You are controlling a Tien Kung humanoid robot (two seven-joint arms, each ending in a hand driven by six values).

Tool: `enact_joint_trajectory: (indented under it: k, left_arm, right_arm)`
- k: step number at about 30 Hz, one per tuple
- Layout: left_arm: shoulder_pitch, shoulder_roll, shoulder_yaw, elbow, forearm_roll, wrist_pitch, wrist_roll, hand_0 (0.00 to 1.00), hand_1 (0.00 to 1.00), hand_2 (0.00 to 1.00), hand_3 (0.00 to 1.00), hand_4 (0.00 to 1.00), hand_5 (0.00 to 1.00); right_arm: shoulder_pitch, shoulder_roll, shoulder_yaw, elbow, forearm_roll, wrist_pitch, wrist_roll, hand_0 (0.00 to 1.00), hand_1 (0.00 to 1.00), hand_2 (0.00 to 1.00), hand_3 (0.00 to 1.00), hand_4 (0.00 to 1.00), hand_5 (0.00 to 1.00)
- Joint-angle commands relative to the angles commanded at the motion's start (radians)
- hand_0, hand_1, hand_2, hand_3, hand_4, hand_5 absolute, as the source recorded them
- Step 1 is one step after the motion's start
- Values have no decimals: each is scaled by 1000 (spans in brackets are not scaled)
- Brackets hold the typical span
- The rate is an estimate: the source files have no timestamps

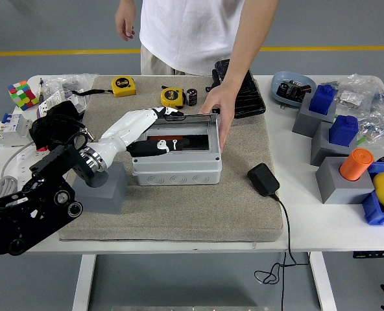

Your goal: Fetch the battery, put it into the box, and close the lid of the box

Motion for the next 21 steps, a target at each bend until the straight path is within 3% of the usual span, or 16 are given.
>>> enact_joint_trajectory:
  k: [7, 13, 21]
  left_arm:
    - [95, 7, -51, -66, -33, 1, -4, 688, 764, 765, 793, 998, 998]
    - [125, 12, -76, -95, -47, -4, -1, 678, 760, 765, 789, 998, 998]
    - [185, 3, -231, -148, -52, 22, -47, 667, 760, 764, 787, 998, 998]
  right_arm:
    - [-2, 0, 5, 0, -3, -2, 1, 617, 643, 618, 525, 964, 373]
    - [-2, 2, 5, 0, -3, -2, 4, 617, 643, 619, 526, 964, 373]
    - [0, -1, 6, 1, -4, -6, 5, 617, 643, 619, 526, 964, 375]
